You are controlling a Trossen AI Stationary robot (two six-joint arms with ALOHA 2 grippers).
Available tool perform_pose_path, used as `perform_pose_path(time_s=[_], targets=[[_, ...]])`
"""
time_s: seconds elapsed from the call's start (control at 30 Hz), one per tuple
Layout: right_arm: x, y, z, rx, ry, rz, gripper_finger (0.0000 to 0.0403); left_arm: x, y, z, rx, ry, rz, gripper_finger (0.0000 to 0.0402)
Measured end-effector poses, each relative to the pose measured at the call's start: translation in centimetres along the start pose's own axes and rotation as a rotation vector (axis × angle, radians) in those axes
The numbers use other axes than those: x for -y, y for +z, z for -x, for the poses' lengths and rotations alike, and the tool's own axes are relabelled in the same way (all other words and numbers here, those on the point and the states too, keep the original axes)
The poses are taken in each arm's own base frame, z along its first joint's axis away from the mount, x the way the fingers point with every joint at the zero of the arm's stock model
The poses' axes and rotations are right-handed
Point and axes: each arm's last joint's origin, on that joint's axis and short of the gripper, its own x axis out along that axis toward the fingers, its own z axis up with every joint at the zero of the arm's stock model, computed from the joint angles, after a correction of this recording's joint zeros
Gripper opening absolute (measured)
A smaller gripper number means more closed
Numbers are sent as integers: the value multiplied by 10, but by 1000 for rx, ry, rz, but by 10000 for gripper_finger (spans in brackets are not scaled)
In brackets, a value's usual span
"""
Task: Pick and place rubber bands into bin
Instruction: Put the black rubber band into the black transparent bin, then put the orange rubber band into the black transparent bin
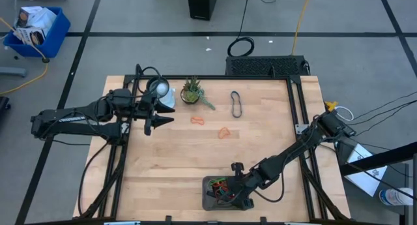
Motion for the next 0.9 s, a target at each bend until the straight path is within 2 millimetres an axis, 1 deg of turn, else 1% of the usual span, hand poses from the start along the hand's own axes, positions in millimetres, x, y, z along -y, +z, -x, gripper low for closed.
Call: perform_pose_path(time_s=[0.13,0.2,0.33,0.4,0.6,0.77,0.9], targets=[[1,1,1,3,0,0,114,0,0,0,0,0,8,230],[2,3,6,14,1,1,134,0,0,0,1,0,8,230],[8,10,19,54,7,-12,161,0,0,0,1,-1,9,230],[12,15,30,81,9,-26,169,0,0,0,4,-1,9,230],[26,28,79,198,21,-29,175,0,1,0,7,-3,9,230],[41,35,131,347,-4,-27,170,0,1,0,8,-3,9,230],[49,34,174,495,-47,-54,172,0,1,0,9,-3,9,230]])
